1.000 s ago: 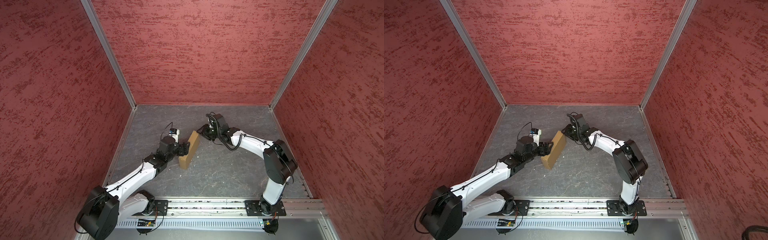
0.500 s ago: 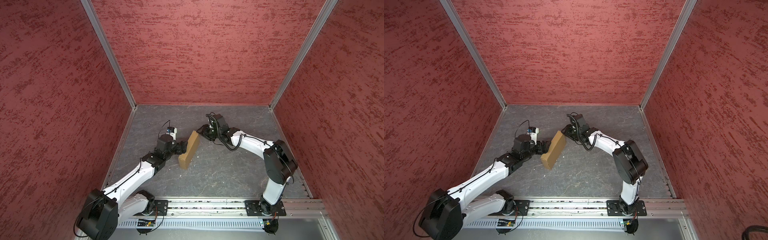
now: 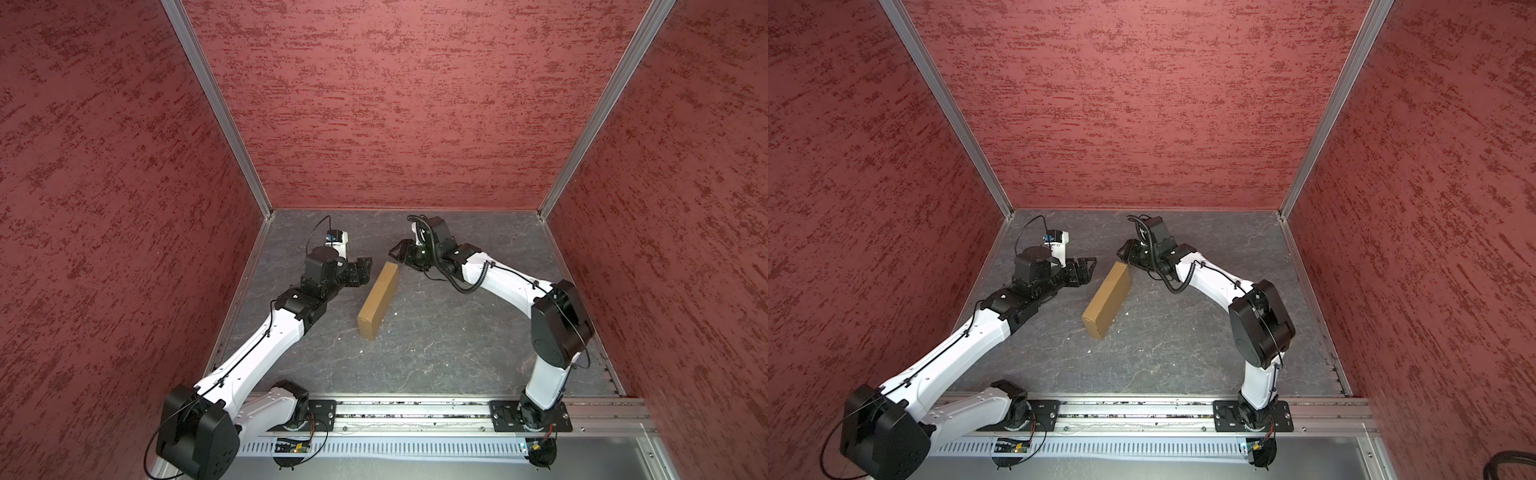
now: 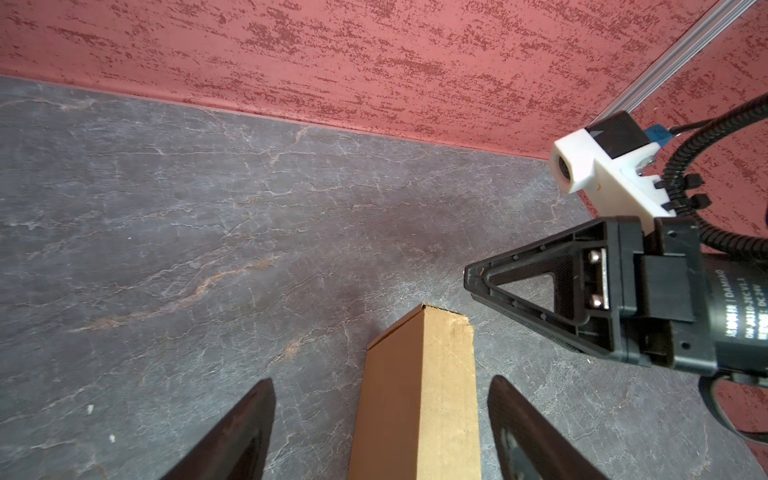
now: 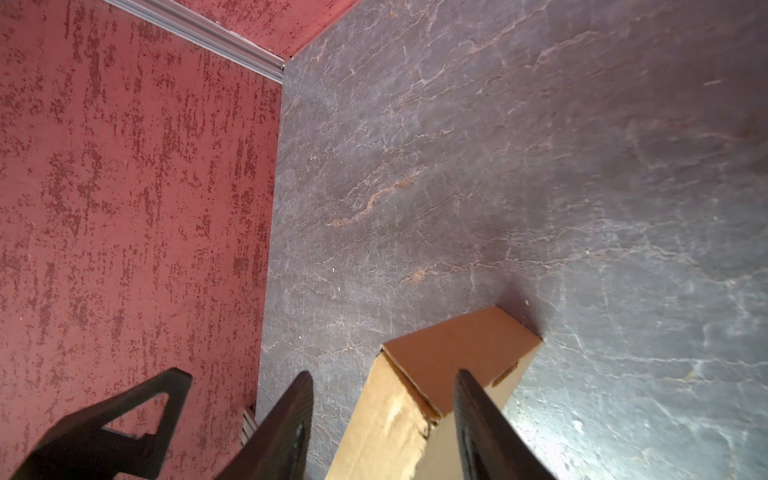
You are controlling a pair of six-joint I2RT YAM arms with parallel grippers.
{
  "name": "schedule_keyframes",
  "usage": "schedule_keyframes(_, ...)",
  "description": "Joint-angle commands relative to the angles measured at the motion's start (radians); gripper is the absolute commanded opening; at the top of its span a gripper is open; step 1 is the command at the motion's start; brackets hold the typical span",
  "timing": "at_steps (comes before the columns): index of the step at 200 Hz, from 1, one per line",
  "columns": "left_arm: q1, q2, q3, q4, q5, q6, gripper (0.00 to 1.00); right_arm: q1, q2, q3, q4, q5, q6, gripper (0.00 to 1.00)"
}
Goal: Fold the paper box
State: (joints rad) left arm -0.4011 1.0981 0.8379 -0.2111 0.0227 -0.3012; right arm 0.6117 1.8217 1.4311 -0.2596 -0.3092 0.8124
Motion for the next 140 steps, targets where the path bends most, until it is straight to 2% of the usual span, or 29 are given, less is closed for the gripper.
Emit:
schedule_keyframes(1, 0.010, -0.032, 0.052, -0.136, -0.013, -0.017, 0.81, 0.001, -0.001, 0.039, -0.081, 0.032, -0.082, 0.56)
schedule_keyframes(38, 0.011, -0.089, 0.101, -0.342, -0.021, -0.132, 0.80, -0.028, -0.001, 0.105, -0.175, 0.002, -0.240, 0.55)
schedule_keyframes(92, 0.009, -0.217, 0.126, -0.692, -0.041, -0.361, 0.75, -0.072, 0.079, 0.343, -0.450, -0.073, -0.586, 0.55)
schedule_keyframes(140, -0.076, -0.342, 0.118, -0.890, -0.080, -0.586, 0.72, -0.079, 0.160, 0.470, -0.565, -0.137, -0.753, 0.55)
